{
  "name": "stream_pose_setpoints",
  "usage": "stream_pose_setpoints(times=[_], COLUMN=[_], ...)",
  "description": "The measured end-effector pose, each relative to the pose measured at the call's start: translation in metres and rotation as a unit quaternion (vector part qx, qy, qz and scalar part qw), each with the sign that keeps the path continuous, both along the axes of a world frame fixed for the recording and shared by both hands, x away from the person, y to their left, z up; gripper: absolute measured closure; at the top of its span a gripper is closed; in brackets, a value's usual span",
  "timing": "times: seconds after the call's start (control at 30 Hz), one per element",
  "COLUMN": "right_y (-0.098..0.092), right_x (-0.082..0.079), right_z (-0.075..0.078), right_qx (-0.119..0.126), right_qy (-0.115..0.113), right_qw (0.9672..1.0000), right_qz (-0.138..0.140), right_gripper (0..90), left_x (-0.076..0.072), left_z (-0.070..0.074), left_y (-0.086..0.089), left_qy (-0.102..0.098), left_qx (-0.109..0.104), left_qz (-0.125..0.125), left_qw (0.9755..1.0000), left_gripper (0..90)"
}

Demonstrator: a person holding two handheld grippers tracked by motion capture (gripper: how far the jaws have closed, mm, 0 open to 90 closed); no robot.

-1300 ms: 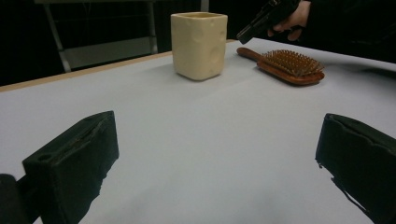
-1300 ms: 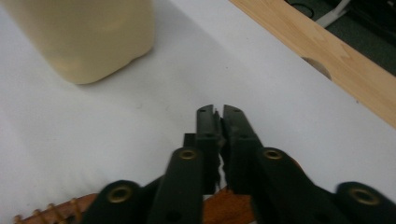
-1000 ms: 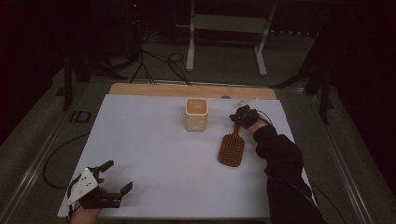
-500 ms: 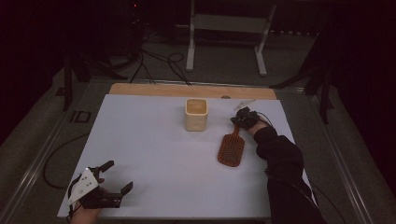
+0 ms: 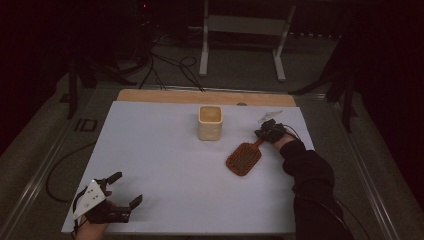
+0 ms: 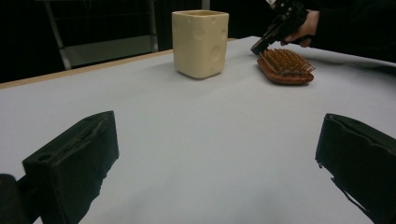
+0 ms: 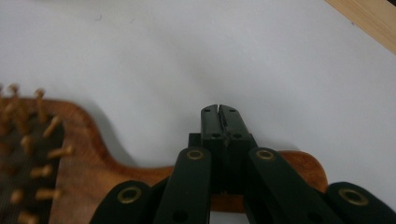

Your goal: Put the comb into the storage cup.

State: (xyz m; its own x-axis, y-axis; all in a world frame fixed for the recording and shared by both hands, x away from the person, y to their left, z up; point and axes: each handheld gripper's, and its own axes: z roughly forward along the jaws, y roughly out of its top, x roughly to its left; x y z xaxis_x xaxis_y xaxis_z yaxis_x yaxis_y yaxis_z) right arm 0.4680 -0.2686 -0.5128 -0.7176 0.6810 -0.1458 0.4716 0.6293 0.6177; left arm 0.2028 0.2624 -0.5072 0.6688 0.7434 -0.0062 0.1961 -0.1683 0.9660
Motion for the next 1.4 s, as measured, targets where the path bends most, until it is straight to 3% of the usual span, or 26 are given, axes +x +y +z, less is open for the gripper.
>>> stream_pose_setpoints(times=[0.23, 0.73, 1.4], right_y=[-0.013, -0.025, -0.041], right_x=[-0.01, -0.036, -0.082], right_z=[0.004, 0.002, 0.002], right_qx=[-0.007, -0.027, -0.006], right_qy=[0.005, 0.012, 0.008], right_qw=[1.0, 0.9993, 0.9994], right_qz=[-0.002, 0.023, 0.033], right_gripper=[90.0, 90.0, 90.0], left_x=[0.0, -0.001, -0.001], left_z=[0.0, 0.001, 0.002], left_y=[0.0, 0.0, -0.001], left_qy=[-0.002, -0.002, -0.004], left_qx=[0.0, 0.003, -0.002], left_qz=[-0.001, 0.0, 0.002], left_qw=[1.0, 1.0, 1.0], left_gripper=[0.0, 0.0, 0.0])
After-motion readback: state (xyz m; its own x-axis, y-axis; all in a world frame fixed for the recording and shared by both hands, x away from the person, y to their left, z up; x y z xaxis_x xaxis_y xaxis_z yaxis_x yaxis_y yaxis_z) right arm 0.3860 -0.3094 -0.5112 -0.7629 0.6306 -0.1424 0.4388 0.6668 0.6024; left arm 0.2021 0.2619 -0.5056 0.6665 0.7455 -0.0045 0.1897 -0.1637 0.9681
